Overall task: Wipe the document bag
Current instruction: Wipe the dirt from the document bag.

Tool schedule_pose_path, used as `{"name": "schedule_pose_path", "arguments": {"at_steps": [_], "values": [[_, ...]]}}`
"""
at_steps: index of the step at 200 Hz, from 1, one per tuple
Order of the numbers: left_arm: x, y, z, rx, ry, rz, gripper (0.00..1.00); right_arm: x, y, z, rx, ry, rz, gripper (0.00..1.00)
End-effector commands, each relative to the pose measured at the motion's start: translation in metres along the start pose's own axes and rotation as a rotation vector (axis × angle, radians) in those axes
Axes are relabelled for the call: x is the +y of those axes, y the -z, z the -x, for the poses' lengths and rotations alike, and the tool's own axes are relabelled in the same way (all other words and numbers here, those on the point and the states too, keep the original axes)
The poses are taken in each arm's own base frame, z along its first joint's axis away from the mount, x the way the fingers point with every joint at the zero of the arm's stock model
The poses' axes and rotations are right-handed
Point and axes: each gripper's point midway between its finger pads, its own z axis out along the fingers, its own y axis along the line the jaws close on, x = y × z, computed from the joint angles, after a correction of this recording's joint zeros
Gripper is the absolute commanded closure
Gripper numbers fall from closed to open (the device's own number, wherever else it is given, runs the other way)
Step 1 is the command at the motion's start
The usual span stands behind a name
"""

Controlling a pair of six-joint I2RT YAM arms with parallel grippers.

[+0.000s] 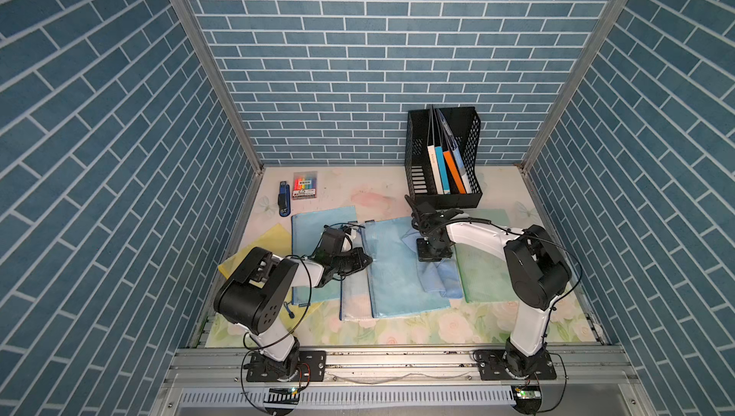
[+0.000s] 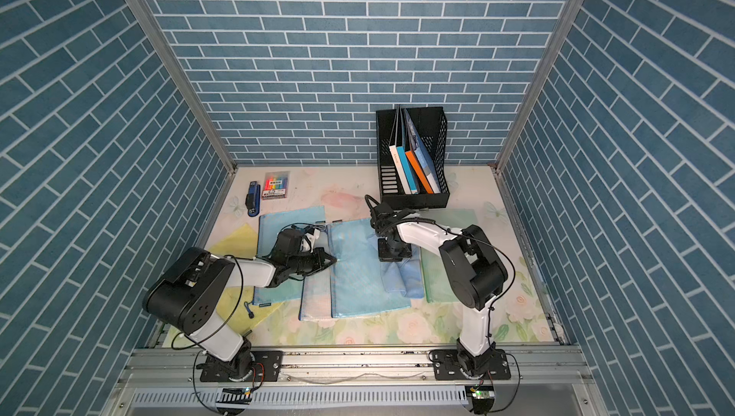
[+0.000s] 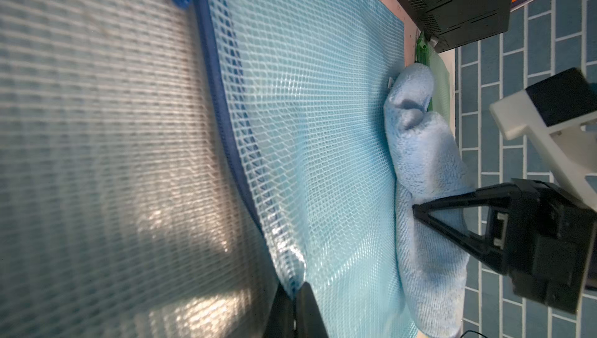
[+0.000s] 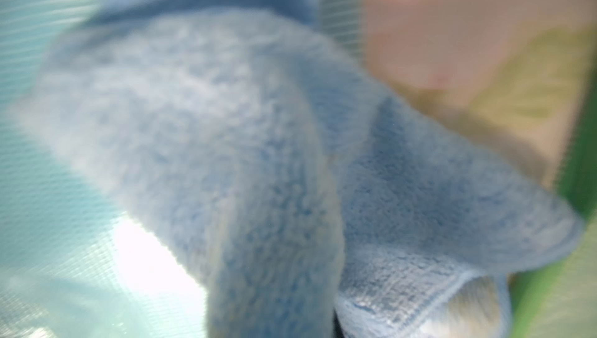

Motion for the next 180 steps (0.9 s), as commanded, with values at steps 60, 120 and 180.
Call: {"name": "schedule_pose_path", "arguments": {"at_steps": [60,120,180], "values": [[-0.003,0.002,0.004,-0.019,-0.009,-0.005,0.98,0.144,-0.008,-0.03,0.059,0.259,0.141,1.0],[-0.003,0.002,0.004,-0.018,-0.012,-0.007,0.98,0.065,-0.006,-0.017,0.02,0.085,0.065,1.0],[-0.003,0.002,0.005,-0.031,-0.008,-0.011,0.99,0.0,0.005,-0.017,-0.006,-0.028,-0.017,1.0]]}}
